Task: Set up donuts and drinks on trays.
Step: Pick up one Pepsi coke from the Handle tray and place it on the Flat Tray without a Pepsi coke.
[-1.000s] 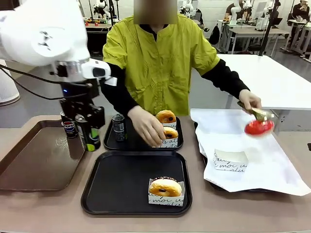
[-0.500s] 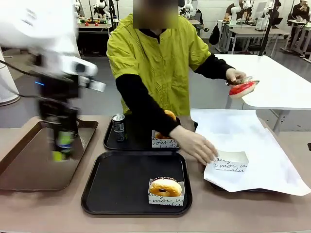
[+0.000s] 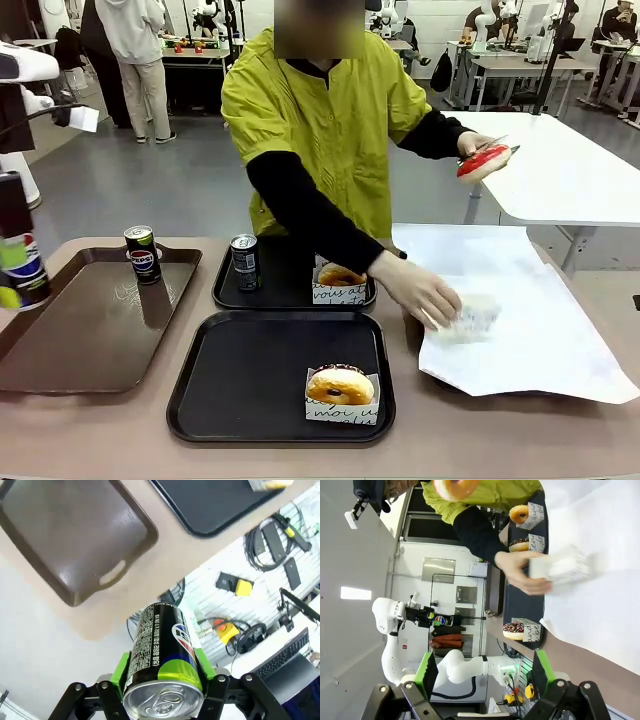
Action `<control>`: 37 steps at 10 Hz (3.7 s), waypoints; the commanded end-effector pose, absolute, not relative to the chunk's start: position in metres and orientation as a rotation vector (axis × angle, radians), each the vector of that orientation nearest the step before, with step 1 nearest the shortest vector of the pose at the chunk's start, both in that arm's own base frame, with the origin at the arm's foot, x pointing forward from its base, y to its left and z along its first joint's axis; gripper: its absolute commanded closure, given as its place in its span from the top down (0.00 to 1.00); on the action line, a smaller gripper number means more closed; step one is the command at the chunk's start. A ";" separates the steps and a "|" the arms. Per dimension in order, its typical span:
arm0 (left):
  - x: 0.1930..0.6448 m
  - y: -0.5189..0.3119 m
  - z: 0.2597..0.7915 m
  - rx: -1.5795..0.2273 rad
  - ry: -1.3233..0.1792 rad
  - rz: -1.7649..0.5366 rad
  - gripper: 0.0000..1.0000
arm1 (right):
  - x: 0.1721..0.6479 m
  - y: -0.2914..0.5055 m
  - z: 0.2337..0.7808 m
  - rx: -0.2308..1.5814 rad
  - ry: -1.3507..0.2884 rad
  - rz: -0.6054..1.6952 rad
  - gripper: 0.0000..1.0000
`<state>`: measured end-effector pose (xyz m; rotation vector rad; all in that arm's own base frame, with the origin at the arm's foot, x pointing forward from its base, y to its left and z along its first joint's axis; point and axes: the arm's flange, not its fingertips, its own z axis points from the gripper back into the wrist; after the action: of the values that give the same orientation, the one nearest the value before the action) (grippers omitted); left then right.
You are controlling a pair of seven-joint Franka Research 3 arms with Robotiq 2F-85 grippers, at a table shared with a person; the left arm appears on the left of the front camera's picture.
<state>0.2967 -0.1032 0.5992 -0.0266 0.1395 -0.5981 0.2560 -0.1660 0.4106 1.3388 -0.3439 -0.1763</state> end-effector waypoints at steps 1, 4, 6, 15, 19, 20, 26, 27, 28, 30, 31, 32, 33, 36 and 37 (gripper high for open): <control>0.284 -0.102 0.604 -0.019 0.173 -0.614 0.60 | 0.258 -0.165 0.411 1.350 -0.360 -0.171 1.00; 0.284 -0.102 0.604 -0.019 0.173 -0.614 0.60 | 0.258 -0.165 0.411 1.350 -0.360 -0.171 1.00; 0.284 -0.102 0.604 -0.019 0.173 -0.614 0.60 | 0.258 -0.165 0.411 1.350 -0.360 -0.171 1.00; 0.335 -0.236 0.520 -0.023 -0.002 -0.616 0.60 | 0.258 -0.165 0.411 1.350 -0.360 -0.171 1.00; 0.279 -0.178 0.588 -0.061 0.055 -0.708 0.60 | 0.258 -0.165 0.411 1.350 -0.360 -0.171 1.00; 0.262 -0.168 0.594 -0.043 0.028 -0.704 0.60 | 0.258 -0.165 0.411 1.350 -0.360 -0.171 1.00; 0.273 -0.167 0.590 -0.041 0.064 -0.678 0.60 | 0.258 -0.165 0.411 1.350 -0.360 -0.171 1.00; 0.268 -0.166 0.591 -0.039 0.060 -0.672 0.60 | 0.258 -0.165 0.411 1.350 -0.360 -0.171 1.00; 0.271 -0.168 0.589 -0.027 0.066 -0.675 0.60 | 0.258 -0.165 0.411 1.350 -0.360 -0.171 1.00; 0.286 -0.192 0.566 -0.024 0.042 -0.635 0.60 | 0.258 -0.165 0.411 1.350 -0.360 -0.171 1.00; 0.301 -0.214 0.545 -0.025 0.043 -0.620 0.60 | 0.258 -0.165 0.411 1.350 -0.360 -0.171 1.00; 0.312 -0.233 0.527 -0.029 0.032 -0.603 0.60 | 0.258 -0.165 0.411 1.350 -0.360 -0.171 1.00; 0.318 -0.250 0.509 -0.021 0.013 -0.581 0.60 | 0.258 -0.165 0.411 1.350 -0.360 -0.171 1.00; 0.342 -0.280 0.459 0.007 0.013 -0.553 0.60 | 0.258 -0.165 0.411 1.350 -0.360 -0.171 1.00; 0.344 -0.287 0.441 0.028 0.026 -0.544 0.60 | 0.258 -0.165 0.411 1.350 -0.360 -0.171 1.00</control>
<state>0.3424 -0.2805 0.4459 -0.0104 0.0337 -0.5707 0.2560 -0.1659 0.4108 1.3386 -0.3442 -0.1758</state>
